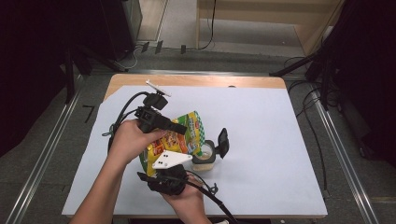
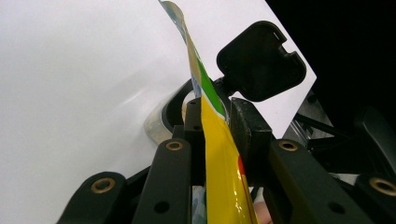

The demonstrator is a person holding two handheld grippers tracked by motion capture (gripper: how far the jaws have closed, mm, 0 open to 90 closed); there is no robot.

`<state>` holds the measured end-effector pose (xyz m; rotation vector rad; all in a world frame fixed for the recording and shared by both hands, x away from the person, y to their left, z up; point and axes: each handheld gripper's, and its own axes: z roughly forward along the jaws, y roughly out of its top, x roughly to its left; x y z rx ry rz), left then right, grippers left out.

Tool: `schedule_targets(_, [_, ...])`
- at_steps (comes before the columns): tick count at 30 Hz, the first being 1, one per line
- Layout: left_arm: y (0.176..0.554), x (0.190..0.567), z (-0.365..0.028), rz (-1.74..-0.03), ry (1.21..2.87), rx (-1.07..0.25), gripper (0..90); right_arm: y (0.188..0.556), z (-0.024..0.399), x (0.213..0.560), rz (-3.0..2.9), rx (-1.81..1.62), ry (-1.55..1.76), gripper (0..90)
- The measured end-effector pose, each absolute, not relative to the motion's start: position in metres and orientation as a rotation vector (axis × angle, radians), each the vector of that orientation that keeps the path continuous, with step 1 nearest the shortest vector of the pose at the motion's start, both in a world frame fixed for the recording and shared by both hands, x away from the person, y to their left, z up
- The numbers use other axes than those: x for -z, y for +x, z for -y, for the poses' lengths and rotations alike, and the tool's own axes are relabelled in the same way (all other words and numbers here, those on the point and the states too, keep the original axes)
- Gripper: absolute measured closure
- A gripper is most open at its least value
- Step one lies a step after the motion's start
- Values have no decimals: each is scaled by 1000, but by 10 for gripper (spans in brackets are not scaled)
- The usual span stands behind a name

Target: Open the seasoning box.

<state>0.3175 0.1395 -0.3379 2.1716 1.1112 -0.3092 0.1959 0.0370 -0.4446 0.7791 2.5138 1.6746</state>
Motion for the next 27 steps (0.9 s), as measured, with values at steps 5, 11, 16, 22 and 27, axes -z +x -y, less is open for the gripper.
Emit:
schedule_targets(5, [318, 338, -140, -1111, 2172, 310, 773, 196, -37, 445, -2514, -1674, 779, 714])
schedule_targets(11, [318, 338, -139, -1110, 2172, 310, 773, 196, -37, 445, -2515, -1674, 781, 714])
schedule_targets(16, [317, 338, -139, -1112, 2169, 311, 772, 196, -37, 444, -2515, -1676, 785, 714])
schedule_targets(22, [317, 338, -139, -1112, 2169, 312, 772, 196, -37, 444, -2515, -1678, 786, 713])
schedule_targets(27, [317, 338, -139, -1110, 2170, 312, 771, 196, -37, 444, -2515, -1677, 787, 713])
